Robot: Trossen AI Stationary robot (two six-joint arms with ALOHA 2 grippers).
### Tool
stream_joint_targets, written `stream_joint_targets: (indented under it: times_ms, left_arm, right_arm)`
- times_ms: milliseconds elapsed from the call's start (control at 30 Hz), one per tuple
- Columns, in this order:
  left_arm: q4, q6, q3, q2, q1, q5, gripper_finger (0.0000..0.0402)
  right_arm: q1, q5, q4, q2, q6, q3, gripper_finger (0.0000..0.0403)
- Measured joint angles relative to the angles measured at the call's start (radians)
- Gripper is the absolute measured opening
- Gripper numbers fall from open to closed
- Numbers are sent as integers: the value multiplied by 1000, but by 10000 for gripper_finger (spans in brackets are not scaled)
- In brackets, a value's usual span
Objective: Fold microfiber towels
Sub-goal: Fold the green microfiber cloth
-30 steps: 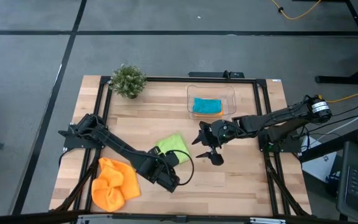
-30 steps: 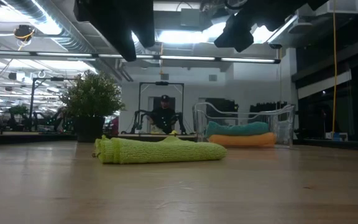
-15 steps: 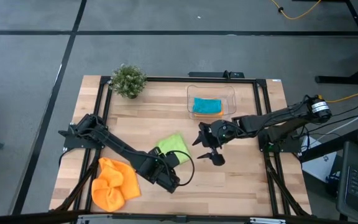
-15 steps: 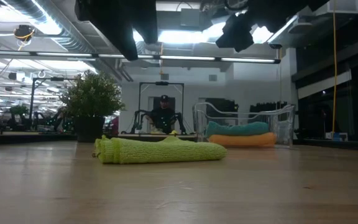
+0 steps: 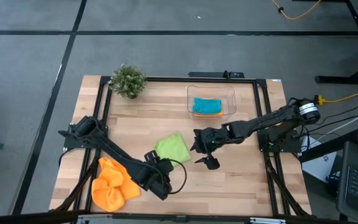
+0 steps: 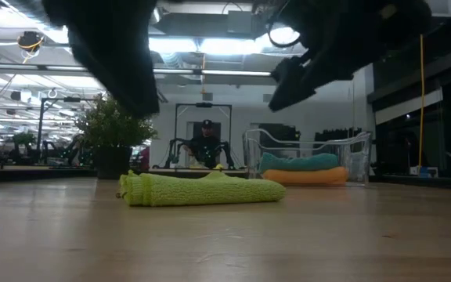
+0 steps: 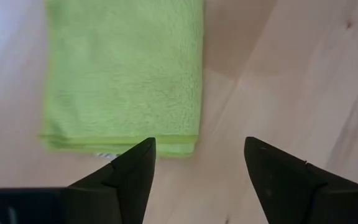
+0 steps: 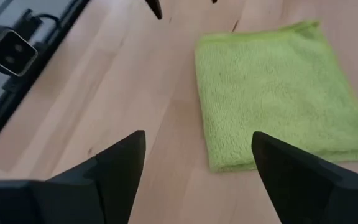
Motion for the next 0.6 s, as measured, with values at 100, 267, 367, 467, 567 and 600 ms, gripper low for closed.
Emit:
stream_joint_targets:
  times_ms: [100, 267, 367, 467, 567, 600]
  left_arm:
    - [105, 27, -80, 0, 0, -3, 238]
    - [167, 57, -143, 0, 18, -26, 238]
    - [177, 96, -156, 0, 33, -28, 238]
    - [181, 139, -156, 0, 43, -53, 238]
    - [209, 184, -158, 12, 57, -69, 238]
    - [222, 197, -163, 17, 60, -67, 238]
  right_arm:
    - [0, 0, 18, 43, 0, 0, 296]
    - [2, 7, 75, 132, -1, 0, 296]
    - [3, 8, 115, 172, -2, -1, 296]
    - [4, 36, 157, 197, -7, 0, 296]
    - [7, 44, 177, 228, -72, 0, 296]
    - [9, 47, 180, 237, -82, 0, 296]
